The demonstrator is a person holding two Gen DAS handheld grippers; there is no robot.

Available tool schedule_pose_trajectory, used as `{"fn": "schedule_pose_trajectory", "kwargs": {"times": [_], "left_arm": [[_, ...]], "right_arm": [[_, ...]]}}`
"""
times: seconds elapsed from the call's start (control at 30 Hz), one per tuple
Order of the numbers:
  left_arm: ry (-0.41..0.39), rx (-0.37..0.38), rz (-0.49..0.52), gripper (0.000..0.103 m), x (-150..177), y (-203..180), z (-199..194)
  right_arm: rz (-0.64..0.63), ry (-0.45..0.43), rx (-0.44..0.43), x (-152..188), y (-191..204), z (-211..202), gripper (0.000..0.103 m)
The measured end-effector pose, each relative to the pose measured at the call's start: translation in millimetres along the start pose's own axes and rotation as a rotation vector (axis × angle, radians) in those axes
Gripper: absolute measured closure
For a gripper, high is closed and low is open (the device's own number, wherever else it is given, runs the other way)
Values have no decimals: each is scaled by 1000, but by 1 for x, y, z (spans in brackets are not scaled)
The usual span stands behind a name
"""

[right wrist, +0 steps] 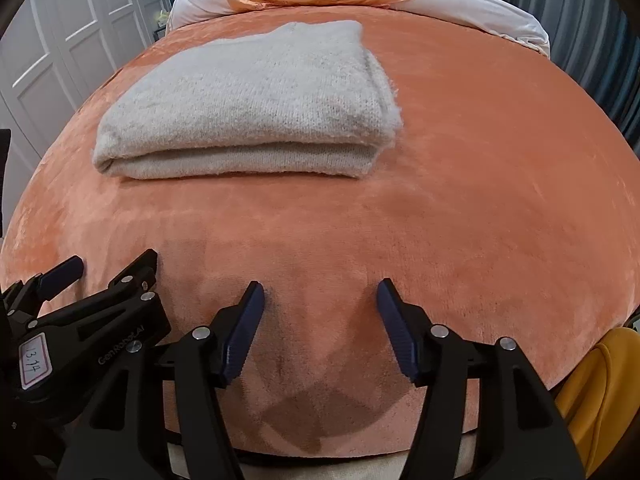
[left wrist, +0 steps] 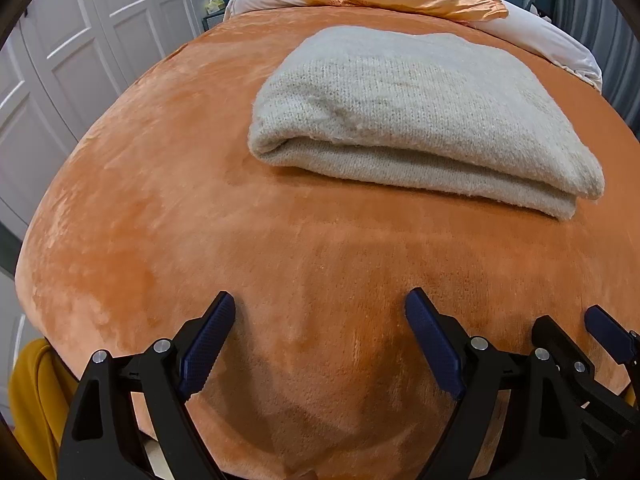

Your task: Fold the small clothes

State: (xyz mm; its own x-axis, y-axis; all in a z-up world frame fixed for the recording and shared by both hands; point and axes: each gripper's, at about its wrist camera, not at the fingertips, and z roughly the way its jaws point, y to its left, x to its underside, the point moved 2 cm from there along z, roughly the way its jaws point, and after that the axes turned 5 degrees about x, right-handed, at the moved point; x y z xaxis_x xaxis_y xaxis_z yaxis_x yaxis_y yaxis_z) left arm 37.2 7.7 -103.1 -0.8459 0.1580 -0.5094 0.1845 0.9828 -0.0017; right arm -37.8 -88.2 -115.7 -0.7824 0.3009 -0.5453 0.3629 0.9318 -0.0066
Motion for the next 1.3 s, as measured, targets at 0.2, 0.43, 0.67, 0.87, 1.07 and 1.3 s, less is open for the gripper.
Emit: {"fn": "schedule_pose_trajectory", "kwargs": {"times": [0.2, 0.43, 0.67, 0.87, 1.07, 1.3], "left_arm": [[2, -1, 5, 18, -5, -1, -1], [-13, -7, 19, 19, -11, -4, -4], [-13, -11, 29, 18, -16, -4, -6], [-7, -1, 20, 19, -21, -3, -7], [-11, 2, 29, 19, -24, -4, -8], [-29, -6, 46, 19, -26, -6, -9]], "right_arm": [[11, -2, -6, -1, 1, -2, 46], [22, -16, -5, -5, -4, -6, 46], [32, -24, -8, -8, -7, -7, 46], [40, -33, -12, -13, -7, -10, 46], [43, -37, -13, -14, -8, -11, 46], [45, -37, -13, -14, -11, -11, 46]]}}
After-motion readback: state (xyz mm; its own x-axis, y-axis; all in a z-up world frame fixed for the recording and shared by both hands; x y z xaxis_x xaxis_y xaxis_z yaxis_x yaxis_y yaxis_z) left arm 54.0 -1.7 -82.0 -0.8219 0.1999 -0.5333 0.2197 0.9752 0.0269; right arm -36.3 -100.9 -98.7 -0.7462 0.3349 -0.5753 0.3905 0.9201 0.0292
